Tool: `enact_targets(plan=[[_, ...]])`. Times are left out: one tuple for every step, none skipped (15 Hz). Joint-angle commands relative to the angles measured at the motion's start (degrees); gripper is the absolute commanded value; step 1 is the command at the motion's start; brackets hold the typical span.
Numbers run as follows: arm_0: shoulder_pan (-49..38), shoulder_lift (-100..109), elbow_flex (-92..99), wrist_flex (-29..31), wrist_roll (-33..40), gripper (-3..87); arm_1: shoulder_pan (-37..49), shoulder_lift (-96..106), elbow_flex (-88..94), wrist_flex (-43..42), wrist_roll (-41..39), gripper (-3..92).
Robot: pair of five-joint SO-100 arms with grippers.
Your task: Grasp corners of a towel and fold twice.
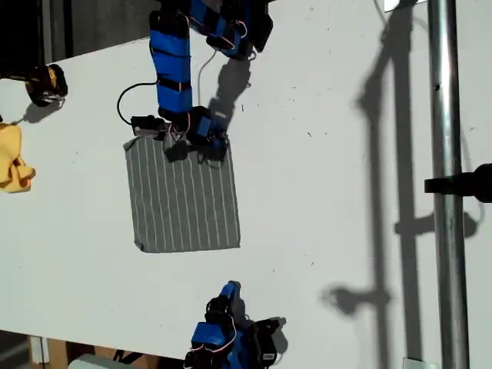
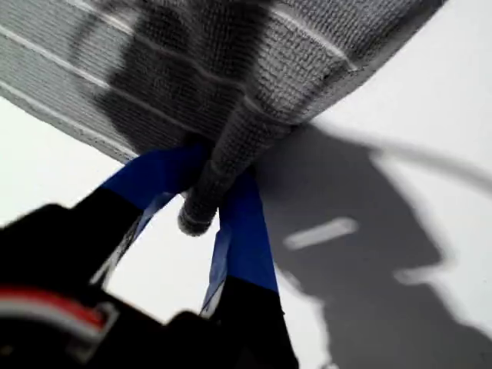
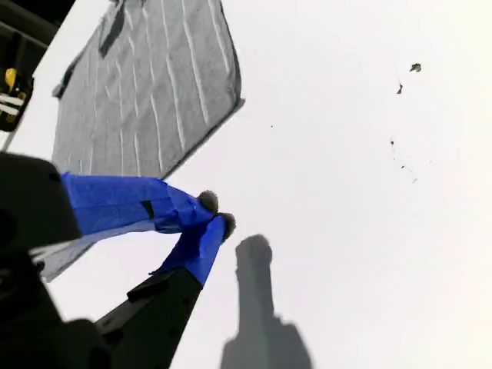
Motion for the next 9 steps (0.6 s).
enact_targets(plan=[[-0.35,0.09,-0.18,0.53,-0.26,-2.3,-1.14,1.67,-1.58,-1.14,0.18,-0.1],[-0.26,0.09,-0.18,0.53,-0.35,-2.3,-1.49,1.76,-1.85,-1.49,0.09,-0.1],[-0.26,0.09,-0.18,0.53,-0.88,-2.4,-1.76,1.76,-1.85,-1.67,0.0,-0.1],[-0.18,0.09,-0.79,0.0,-1.85,-2.4,-1.93,1.76,-1.85,-1.76,0.0,-0.1],[-0.09,0.09,-2.9,-0.26,-2.02,-2.5,-2.2,1.58,-1.85,-1.76,0.0,-0.1],[-0.35,0.0,-6.06,-0.44,-1.14,-2.5,-2.37,1.32,-1.85,-2.11,-0.09,-0.1],[-1.23,-0.7,-9.32,0.62,-1.05,-2.5,-2.46,1.14,-1.85,-2.29,-0.09,-0.1],[-1.58,-3.34,-12.66,0.97,-1.14,-2.5,-2.72,1.14,-1.85,-2.46,-0.09,-0.1],[-1.49,-8.96,-16.44,-0.26,-1.32,-2.5,-2.9,1.23,-1.85,-2.55,-0.09,-0.1]])
